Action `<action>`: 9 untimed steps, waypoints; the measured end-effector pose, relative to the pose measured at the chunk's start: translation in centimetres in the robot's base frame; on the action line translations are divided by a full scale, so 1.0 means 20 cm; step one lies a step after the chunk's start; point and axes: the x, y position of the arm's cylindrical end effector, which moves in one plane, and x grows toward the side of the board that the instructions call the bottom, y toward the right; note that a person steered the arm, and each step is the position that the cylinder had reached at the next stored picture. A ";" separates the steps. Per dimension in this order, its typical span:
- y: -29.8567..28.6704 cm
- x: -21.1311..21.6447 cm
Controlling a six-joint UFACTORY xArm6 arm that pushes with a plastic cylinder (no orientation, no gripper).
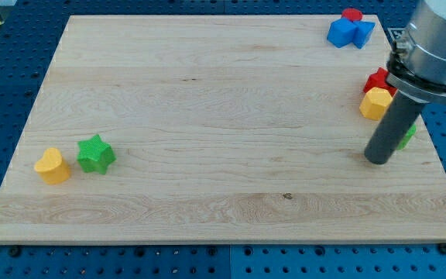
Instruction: Move the green circle to the bottom right of the hexagon
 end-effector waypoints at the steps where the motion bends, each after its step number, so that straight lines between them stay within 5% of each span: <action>1: 0.12 -0.02; 5: 0.02 -0.04; 9: -1.72 -0.32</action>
